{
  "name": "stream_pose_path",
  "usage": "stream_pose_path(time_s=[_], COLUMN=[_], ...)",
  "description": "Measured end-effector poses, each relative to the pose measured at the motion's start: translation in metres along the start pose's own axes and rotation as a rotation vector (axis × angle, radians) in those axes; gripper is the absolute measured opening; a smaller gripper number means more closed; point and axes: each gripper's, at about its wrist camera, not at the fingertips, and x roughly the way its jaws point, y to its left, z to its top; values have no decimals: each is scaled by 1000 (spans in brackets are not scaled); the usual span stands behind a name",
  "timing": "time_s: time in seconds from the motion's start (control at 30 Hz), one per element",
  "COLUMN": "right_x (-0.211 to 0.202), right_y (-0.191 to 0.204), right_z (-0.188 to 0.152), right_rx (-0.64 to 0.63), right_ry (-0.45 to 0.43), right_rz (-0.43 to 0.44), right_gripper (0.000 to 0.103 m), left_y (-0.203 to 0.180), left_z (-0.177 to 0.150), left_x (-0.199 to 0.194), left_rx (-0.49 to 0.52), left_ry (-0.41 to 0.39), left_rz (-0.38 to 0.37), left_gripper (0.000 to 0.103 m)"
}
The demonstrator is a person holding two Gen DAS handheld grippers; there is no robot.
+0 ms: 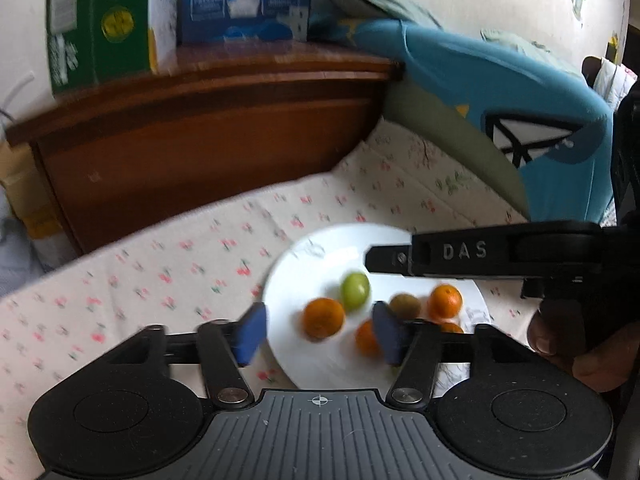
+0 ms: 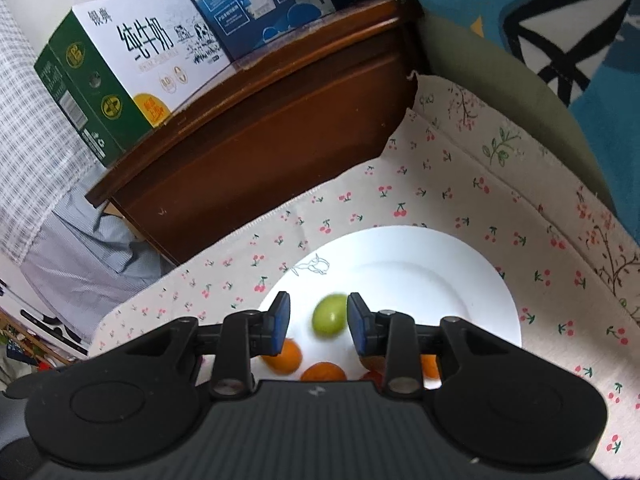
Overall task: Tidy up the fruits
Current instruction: 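Withdraw both open tools from the plate toward the fruit cluster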
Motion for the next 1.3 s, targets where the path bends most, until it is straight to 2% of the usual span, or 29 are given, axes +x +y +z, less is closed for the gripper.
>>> stream_pose_path(time_s=[0.17,0.37,0.47,0.67,1.0,1.3], right_x=[-11,-28,-35,-49,-67,-67], right_y=[2,10,16,24,33,35], right_z=[0,-7,-14,-31,-62,-93], right_rx=[1,-17,-38,-54,-104,-124], right_ry=[-20,-35,-30,-25,-3,79], right_rz=[-4,4,5,8,-14,-41], right_gripper=[33,36,39,39,40,40], left_y=[2,16,24,37,51,50], left_z=[4,-1,-8,-23,-49,-73], left_x=[-16,-35,-48,-69,-93,-100], left_rx=[-2,-57,-88,-132,-211,-223], left_ry=[-3,-1,-12,-20,-16,37], left_rz=[26,38,65,108,136,156], left_gripper=[75,76,80,81,82,82])
